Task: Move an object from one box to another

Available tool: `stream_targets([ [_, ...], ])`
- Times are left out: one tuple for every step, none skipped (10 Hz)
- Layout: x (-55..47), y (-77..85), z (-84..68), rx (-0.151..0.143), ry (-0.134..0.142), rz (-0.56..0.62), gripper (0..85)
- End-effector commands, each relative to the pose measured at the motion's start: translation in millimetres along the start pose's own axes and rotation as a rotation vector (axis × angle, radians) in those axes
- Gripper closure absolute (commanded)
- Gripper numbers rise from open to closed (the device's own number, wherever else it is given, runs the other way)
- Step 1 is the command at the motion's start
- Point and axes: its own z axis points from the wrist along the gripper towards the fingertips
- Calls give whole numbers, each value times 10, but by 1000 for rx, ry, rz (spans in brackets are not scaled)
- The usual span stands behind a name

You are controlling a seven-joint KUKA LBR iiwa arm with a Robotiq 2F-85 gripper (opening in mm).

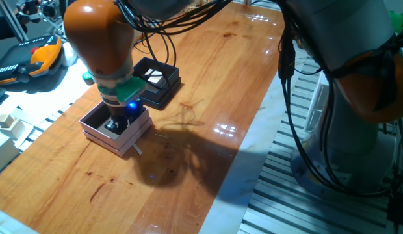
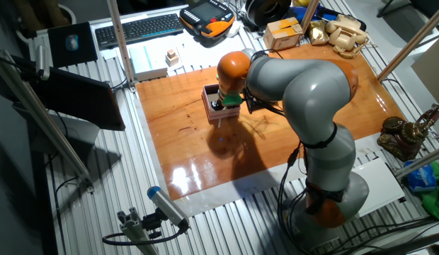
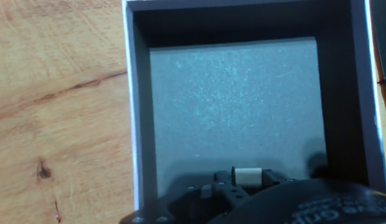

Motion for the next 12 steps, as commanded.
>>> stream_targets([
  [-12,-2,-59,0,3,1,510],
  [-31,-5,-129,0,10,6,510],
  [-45,-7,-190,4,11,8,510],
  [-54,-21,-244,0,11,9,510],
  [-61,-35,-310,-4,16,8,510],
  [-74,-48,-404,-2,27,3,680],
  [-106,-83,-530,-19,51,-2,680],
  [-148,-133,-654,-37,76,-2,850],
  [-211,-220,-768,-43,82,-19,850],
  [-261,-285,-828,-44,79,-32,850],
  [-315,-361,-895,-46,82,-45,850],
  [-377,-466,-970,-48,88,-48,850],
])
